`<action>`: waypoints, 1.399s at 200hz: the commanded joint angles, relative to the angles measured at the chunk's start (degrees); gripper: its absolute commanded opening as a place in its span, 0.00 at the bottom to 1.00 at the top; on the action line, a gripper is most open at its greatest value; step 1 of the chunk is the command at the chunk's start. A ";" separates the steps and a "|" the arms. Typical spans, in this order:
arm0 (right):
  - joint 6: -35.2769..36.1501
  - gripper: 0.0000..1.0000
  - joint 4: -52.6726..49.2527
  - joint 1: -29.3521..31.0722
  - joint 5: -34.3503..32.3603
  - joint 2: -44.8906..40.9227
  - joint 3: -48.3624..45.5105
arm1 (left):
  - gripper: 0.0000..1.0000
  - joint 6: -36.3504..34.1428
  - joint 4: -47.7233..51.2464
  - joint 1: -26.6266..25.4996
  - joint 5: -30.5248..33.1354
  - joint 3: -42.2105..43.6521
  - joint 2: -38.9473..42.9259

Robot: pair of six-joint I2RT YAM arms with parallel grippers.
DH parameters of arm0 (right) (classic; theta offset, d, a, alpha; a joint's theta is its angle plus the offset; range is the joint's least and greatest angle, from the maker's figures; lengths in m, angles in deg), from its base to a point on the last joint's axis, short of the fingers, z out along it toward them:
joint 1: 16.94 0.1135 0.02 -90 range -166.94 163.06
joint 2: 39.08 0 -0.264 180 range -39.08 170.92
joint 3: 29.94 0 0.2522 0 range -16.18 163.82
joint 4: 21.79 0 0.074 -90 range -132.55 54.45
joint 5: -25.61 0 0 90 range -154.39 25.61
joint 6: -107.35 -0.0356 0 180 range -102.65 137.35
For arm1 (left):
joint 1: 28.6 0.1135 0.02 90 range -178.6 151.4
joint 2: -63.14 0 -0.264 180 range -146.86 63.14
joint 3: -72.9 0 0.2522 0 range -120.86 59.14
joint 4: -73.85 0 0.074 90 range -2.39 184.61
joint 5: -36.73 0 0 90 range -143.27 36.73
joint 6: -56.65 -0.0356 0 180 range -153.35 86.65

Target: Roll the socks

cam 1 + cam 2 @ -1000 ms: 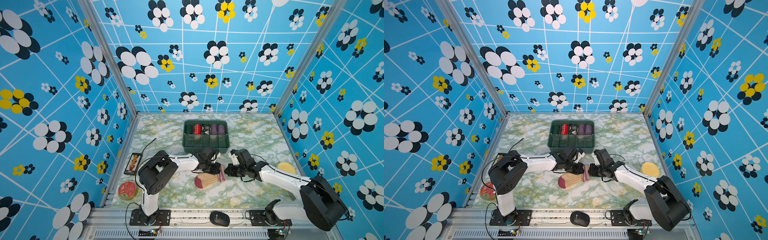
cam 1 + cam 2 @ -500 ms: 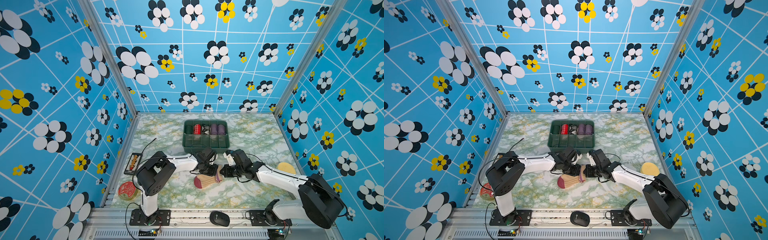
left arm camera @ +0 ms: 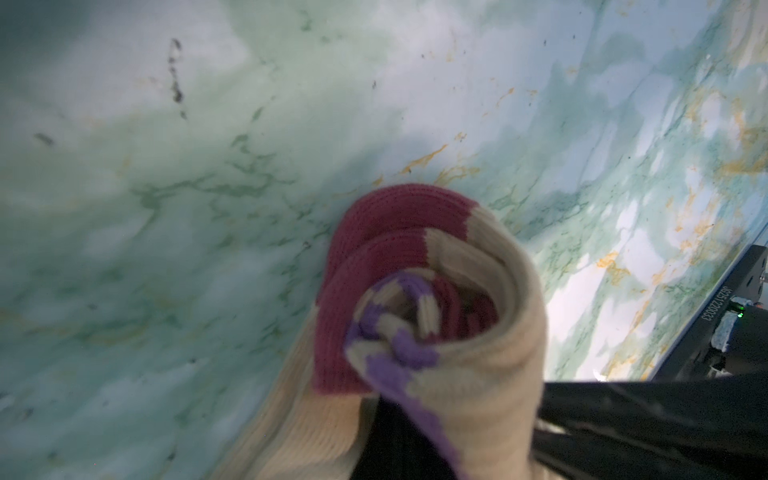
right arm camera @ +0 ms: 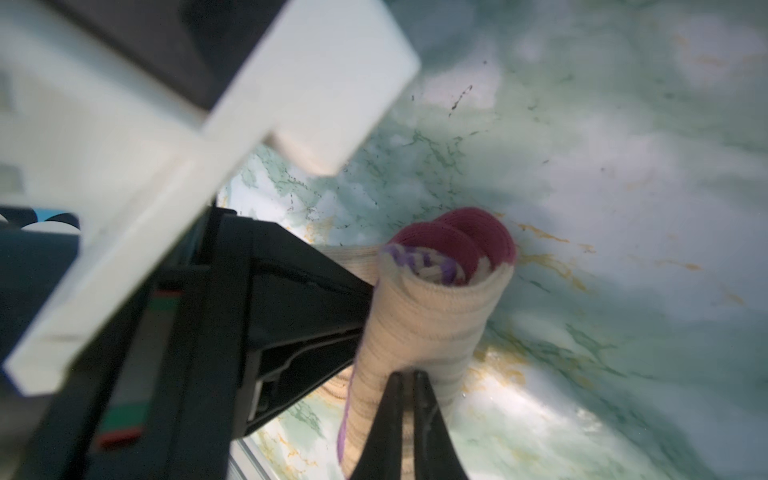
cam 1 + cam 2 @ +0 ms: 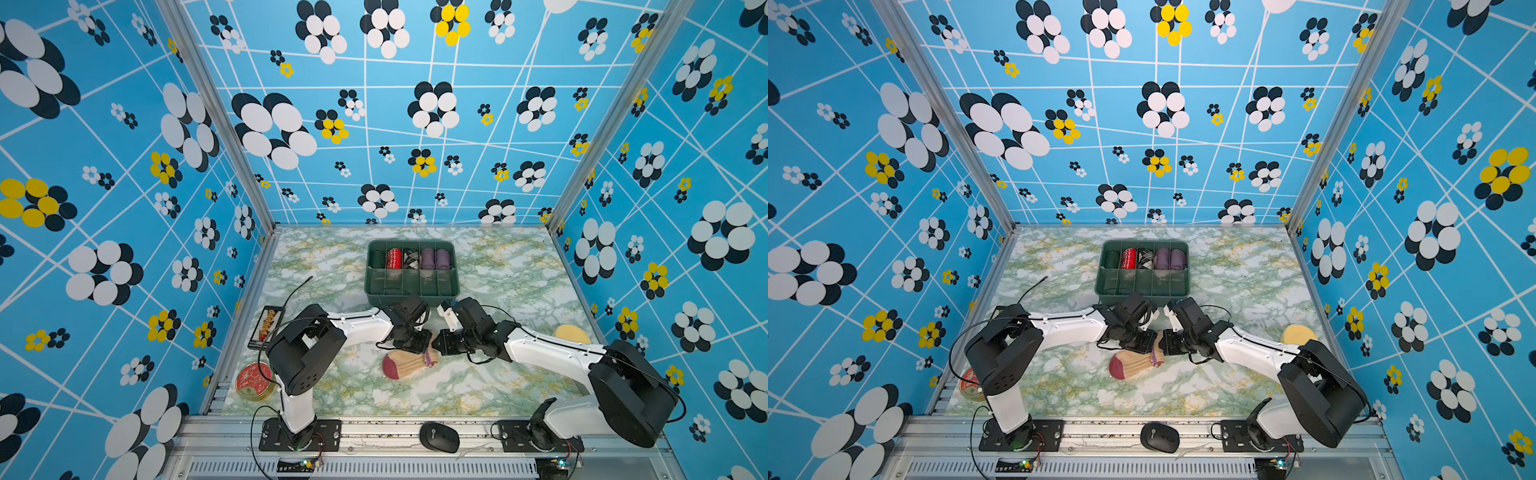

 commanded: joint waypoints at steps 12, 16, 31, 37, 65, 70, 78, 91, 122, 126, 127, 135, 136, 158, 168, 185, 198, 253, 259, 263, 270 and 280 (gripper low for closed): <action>1.11 0.10 -1.91 2.40 -0.50 3.62 3.07 | 0.01 -0.72 2.88 0.53 0.65 1.15 -1.46; 1.20 0.10 -2.20 2.75 -0.62 4.12 3.38 | 0.01 -0.75 2.99 0.51 0.76 1.23 -1.46; 1.64 0.10 -3.16 4.13 -1.20 6.05 4.72 | 0.01 -0.91 3.38 0.70 1.05 1.58 -1.42; 1.84 0.10 -3.56 4.78 -1.54 6.87 5.30 | 0.01 -0.89 3.38 0.82 0.98 1.82 -1.46; 2.30 0.10 -6.24 7.70 -3.51 11.19 8.53 | 0.02 -0.27 1.78 1.18 0.45 3.63 -1.31; 2.30 0.09 -6.75 8.05 -3.98 12.01 9.08 | 0.02 0.06 0.87 1.39 0.16 4.28 -1.08; 2.30 0.09 -7.64 8.56 -4.54 13.32 9.88 | 0.02 0.78 -0.91 1.85 -0.56 5.63 -0.64; 2.00 0.08 -8.87 9.24 -5.42 15.23 11.11 | 0.06 2.32 -4.53 2.91 -2.17 8.30 0.19; 1.25 0.07 -9.62 9.51 -5.92 17.69 11.52 | 0.09 4.82 -10.79 4.80 -5.04 13.43 1.98; 1.20 0.07 -9.62 9.56 -5.92 17.86 11.61 | 0.09 5.11 -11.32 4.94 -5.24 13.76 2.17; 1.18 0.07 -9.60 9.54 -5.92 17.92 11.61 | 0.10 5.13 -11.48 4.96 -5.26 13.91 2.20; 1.16 0.07 -9.88 9.60 -5.92 18.22 11.61 | 0.10 5.47 -12.46 5.20 -5.64 14.76 2.48; 1.16 0.07 -9.90 9.60 -5.92 18.27 11.70 | 0.11 5.53 -12.58 5.27 -5.68 14.86 2.53; 1.24 0.07 -10.51 9.87 -6.18 19.01 12.18 | 0.14 6.85 -15.20 5.99 -6.37 16.65 3.57; 1.33 0.07 -10.87 9.96 -6.08 19.45 12.48 | 0.15 7.32 -16.00 6.39 -6.51 17.26 4.17; 1.59 0.07 -11.42 10.16 -6.10 20.31 13.07 | 0.18 7.59 -16.35 6.96 -6.34 17.92 5.23; 1.69 0.07 -11.66 10.30 -6.01 20.87 13.37 | 0.19 7.29 -15.89 7.31 -5.82 18.10 5.94; 2.69 0.07 -13.23 11.52 -6.17 23.06 15.85 | 0.18 6.83 -15.92 8.90 -5.42 18.20 5.37; 2.82 0.07 -13.56 11.63 -6.34 23.25 16.30 | 0.17 6.85 -16.10 8.77 -5.49 18.16 5.02; 2.89 0.07 -13.67 11.63 -6.36 23.35 16.57 | 0.16 6.77 -16.06 8.77 -5.39 18.06 4.81; 2.99 0.06 -13.85 11.68 -6.32 23.55 17.00 | 0.13 6.57 -15.69 8.82 -5.14 17.88 4.40; 3.22 0.06 -14.33 11.78 -6.40 23.82 17.48 | 0.08 5.93 -14.65 8.71 -4.39 17.68 4.17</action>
